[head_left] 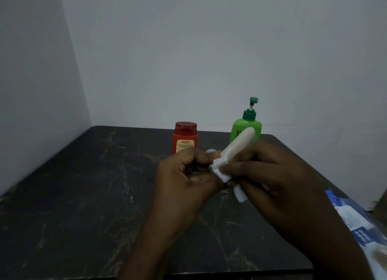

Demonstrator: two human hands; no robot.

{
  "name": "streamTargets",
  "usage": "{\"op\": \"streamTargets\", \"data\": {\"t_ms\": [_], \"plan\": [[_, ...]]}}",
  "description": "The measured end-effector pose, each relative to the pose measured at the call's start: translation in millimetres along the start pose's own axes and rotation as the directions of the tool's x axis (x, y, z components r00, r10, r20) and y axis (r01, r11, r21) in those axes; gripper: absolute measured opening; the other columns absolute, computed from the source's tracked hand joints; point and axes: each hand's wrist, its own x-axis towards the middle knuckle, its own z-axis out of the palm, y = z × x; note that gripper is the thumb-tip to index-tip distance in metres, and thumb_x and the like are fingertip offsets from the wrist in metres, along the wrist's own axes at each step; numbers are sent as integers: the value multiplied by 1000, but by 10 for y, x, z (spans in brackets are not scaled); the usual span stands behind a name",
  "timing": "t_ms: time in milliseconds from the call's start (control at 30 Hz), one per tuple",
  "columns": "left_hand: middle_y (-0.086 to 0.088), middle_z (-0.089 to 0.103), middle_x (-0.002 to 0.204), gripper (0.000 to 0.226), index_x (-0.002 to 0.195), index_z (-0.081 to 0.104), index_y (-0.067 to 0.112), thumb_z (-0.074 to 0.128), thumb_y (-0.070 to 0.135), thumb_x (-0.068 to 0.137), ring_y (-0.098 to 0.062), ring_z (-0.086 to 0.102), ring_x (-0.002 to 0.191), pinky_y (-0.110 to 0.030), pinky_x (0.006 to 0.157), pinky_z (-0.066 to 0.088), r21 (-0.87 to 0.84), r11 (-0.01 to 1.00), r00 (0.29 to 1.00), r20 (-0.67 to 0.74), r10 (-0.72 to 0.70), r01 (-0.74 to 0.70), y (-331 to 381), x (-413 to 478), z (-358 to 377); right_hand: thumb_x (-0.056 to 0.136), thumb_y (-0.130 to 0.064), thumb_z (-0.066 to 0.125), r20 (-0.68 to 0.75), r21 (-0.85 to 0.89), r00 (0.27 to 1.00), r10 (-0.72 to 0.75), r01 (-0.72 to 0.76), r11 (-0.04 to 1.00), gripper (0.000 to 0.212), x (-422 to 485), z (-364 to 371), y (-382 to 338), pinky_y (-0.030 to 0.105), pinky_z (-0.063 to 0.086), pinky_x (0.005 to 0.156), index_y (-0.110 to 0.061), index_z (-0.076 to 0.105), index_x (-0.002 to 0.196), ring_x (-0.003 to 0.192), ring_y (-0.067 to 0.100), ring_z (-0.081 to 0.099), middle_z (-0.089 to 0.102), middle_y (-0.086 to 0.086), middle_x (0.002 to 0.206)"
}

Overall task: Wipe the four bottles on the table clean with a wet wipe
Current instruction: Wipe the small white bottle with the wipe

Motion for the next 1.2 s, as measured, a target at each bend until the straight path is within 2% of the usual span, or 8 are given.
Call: {"op": "streamTargets", "data": {"t_ms": [133,267,333,500,733,833,1033,1200], "plan": [[-1,79,94,31,84,71,2,87,-11,61,-10,76,86,-22,72,60,-9,1000,1000,22,-21,22,10,-34,33,84,-7,67,-138,-62,989,51,-60,996,23,-28,-21,79,11,45,77,-14,78,103,88,10,61,66,0,97],[-3,78,100,36,85,70,3,88,-12,57,-9,74,95,-20,73,60,-5,1000,999,22,-27,27,-6,-36,56,87,-4,65,-342,-121,922,183,-236,964,25,-30,33,137,2,37,85,-7,76,108,89,16,61,67,8,99],[-5,78,100,35,84,70,3,88,-12,58,-11,75,95,-22,74,60,-13,1000,1000,17,-24,24,-7,-31,48,85,-2,65,-340,-105,924,174,-221,969,23,-13,56,91,4,38,84,-5,77,105,89,17,62,67,9,99],[-2,77,89,34,80,70,7,86,-13,60,-12,76,84,-19,69,59,-8,1000,1000,14,6,-6,3,-17,-7,80,-7,69,-110,-90,993,29,-39,995,23,23,89,-59,12,42,78,-11,78,102,89,12,58,65,2,96],[-6,77,101,33,89,71,-2,88,-9,61,-12,74,98,-23,75,61,39,999,998,58,3,-5,-42,-14,-19,89,-7,62,-349,13,903,251,-263,965,24,-15,145,186,4,42,86,-9,77,108,93,13,63,69,6,102],[-4,77,102,33,88,72,-1,88,-8,61,-12,74,97,-21,73,60,25,1000,997,75,-20,18,-33,-7,-27,93,-5,67,-371,164,854,364,-325,931,21,-19,171,274,12,49,87,-11,76,111,97,13,67,71,4,104],[0,78,105,36,92,72,1,88,-4,60,-12,73,100,-24,76,61,32,999,992,118,-30,27,-26,13,-78,91,-5,70,-229,561,763,604,-404,723,24,-58,133,458,41,58,91,-12,75,113,102,16,71,76,1,107],[1,77,103,37,90,71,-1,88,-2,57,-10,73,99,-21,76,59,-6,999,992,121,-44,45,-36,16,-54,77,-19,73,-91,787,691,717,-392,477,31,-68,120,542,47,58,87,-10,75,107,99,30,72,77,8,103]]}}
